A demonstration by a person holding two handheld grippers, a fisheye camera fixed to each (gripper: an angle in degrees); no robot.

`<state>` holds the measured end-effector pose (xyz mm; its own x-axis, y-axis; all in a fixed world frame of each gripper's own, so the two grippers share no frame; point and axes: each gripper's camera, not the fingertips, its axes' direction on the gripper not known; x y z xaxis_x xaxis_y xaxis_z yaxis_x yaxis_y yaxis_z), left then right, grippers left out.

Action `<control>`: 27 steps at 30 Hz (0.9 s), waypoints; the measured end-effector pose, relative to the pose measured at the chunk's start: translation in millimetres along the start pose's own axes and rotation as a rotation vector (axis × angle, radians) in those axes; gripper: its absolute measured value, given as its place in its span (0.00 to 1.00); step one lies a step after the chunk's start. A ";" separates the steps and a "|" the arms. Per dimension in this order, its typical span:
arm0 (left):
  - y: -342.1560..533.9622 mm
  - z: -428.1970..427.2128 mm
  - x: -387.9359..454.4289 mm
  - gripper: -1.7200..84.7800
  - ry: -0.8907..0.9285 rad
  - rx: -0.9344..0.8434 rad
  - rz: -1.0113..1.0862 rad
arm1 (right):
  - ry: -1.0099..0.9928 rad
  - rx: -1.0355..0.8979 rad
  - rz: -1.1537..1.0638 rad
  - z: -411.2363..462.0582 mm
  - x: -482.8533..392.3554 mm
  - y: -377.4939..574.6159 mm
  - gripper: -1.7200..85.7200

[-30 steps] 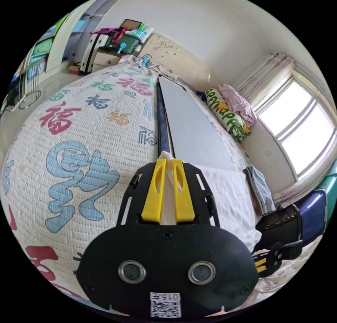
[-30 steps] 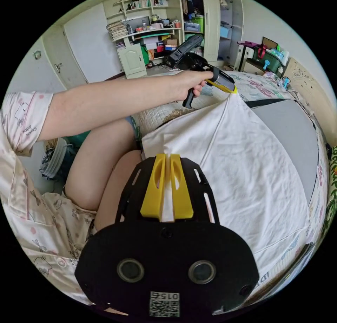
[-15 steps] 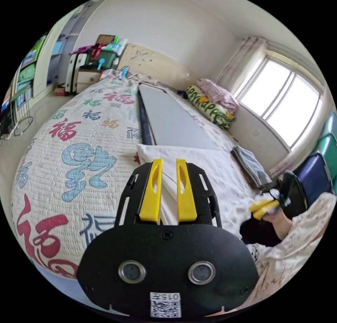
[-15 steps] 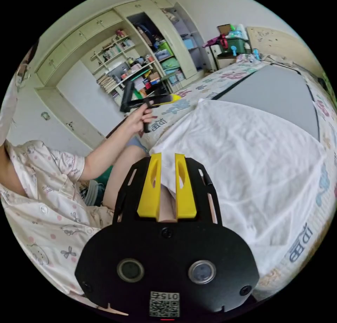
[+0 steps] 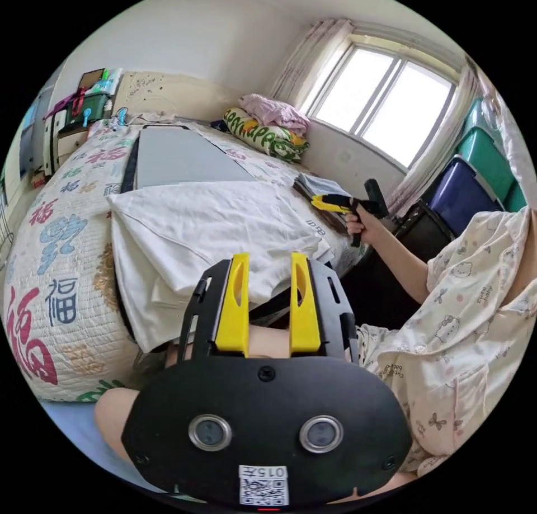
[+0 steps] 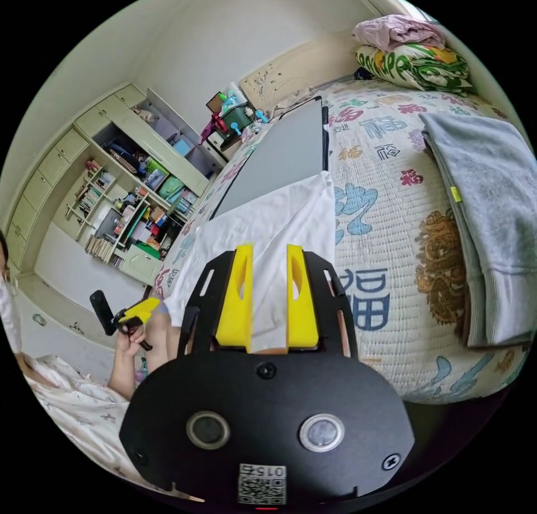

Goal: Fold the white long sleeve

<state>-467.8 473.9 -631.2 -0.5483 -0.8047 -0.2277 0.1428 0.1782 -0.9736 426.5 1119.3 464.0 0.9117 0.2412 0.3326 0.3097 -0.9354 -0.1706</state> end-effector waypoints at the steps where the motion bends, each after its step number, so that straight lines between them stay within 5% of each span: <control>1: -13.8 15.2 23.4 0.15 -0.012 -0.036 0.023 | -0.001 -0.004 0.016 8.5 5.1 -22.3 0.13; 6: -62.8 90.2 111.5 0.14 0.123 -0.146 0.141 | 0.007 -0.061 0.060 53.6 18.6 -103.2 0.15; 17: -114.5 176.5 204.0 0.05 -0.221 -0.330 0.344 | 0.024 -0.110 0.074 125.3 16.8 -185.1 0.07; 27: -136.7 158.4 236.6 0.04 -0.243 -0.300 0.423 | 0.171 -0.091 0.016 145.6 -1.0 -177.4 0.05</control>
<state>-486.5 169.4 -549.2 -0.2841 -0.7292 -0.6225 0.0485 0.6375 -0.7689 410.0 1322.6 359.0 0.8549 0.1859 0.4843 0.2628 -0.9601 -0.0953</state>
